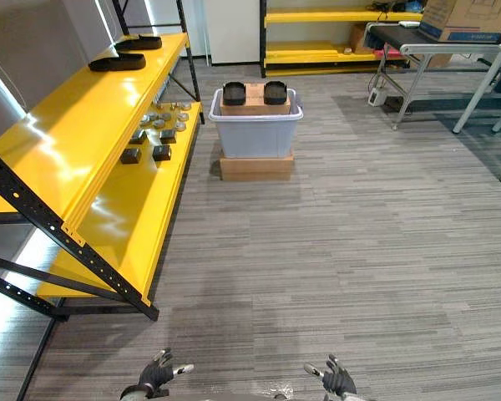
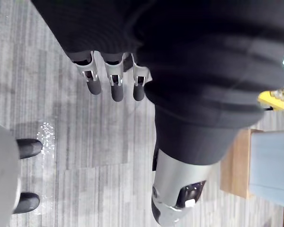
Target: Walk over and take plastic housings, then place them on the shelf
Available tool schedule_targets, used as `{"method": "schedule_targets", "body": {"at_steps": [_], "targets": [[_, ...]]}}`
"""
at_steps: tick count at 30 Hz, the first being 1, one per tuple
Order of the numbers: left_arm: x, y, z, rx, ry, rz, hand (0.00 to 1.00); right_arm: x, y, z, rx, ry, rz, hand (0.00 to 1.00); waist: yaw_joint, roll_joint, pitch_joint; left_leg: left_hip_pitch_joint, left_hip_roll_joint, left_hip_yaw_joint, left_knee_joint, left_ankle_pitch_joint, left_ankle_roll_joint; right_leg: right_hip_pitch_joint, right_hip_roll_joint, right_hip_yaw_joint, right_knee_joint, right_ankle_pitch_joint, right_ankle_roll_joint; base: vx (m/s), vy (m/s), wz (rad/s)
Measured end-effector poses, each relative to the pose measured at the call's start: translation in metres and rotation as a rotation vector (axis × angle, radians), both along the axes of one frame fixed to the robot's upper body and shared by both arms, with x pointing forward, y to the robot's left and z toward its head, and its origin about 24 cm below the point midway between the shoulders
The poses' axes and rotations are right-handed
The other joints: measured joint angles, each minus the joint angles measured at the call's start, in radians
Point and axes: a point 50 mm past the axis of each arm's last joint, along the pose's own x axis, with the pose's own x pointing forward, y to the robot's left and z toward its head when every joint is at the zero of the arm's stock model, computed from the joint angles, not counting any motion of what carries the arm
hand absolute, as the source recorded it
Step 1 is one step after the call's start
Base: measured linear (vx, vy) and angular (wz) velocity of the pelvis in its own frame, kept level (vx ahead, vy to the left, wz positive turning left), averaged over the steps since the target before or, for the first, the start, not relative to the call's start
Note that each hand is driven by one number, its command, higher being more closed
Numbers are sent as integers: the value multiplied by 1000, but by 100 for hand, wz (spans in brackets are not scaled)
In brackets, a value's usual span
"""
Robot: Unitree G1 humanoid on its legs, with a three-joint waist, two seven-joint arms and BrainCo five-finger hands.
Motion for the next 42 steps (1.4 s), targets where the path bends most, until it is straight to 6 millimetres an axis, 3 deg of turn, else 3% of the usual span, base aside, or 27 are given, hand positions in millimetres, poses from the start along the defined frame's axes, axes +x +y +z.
{"method": "schedule_targets", "body": {"at_steps": [13,20,27,31,33,34,37,38,40,42], "targets": [[4,1,4,-10,-31,1,0,6,-4,4,-50,-13,33,0,-2,15,4,11,0,2,2,-12,-18,8,-3,-5,5,-15,22,-18,-15,-1],[-4,12,3,7,-17,90,0,8,-12,9,-71,-35,-17,0,-2,17,4,5,1,18,-2,-16,-20,-12,-2,9,6,-14,20,-70,-12,-7],[-15,31,5,12,-19,215,0,14,-28,17,-94,-76,-107,0,7,22,-1,-74,7,58,38,-59,6,-88,1,45,17,-25,21,18,2,-18],[-16,38,8,16,-41,260,0,25,-38,25,-121,-119,-124,0,28,37,-6,-99,20,97,134,-143,28,-198,-11,58,267,-138,70,194,56,-32],[-10,38,11,16,-64,255,0,28,-39,27,-128,-130,-133,0,27,45,1,-74,24,99,143,-165,36,-299,-27,25,521,-172,93,207,69,0],[0,40,14,15,-88,256,0,31,-38,31,-129,-149,-128,0,16,41,30,-16,17,80,140,-185,46,-379,-75,-46,731,-211,74,304,57,27],[4,42,16,22,-100,268,0,35,-39,33,-134,-159,-120,0,5,47,40,41,26,66,114,-198,34,-429,-102,-121,712,-250,57,258,23,21],[8,43,18,25,-112,265,0,40,-39,35,-137,-172,-105,0,-5,55,54,65,44,56,103,-206,19,-457,-93,-132,637,-247,56,411,-24,26],[14,44,20,28,-129,265,0,49,-36,39,-137,-191,-78,0,-15,53,74,92,76,51,103,-223,-10,-503,-66,-123,481,-181,62,385,-78,26],[13,49,22,45,-132,266,0,50,-31,40,-135,-202,-49,0,-29,15,76,139,80,29,107,-264,-76,-517,-48,-51,287,10,41,477,-160,34]]}}
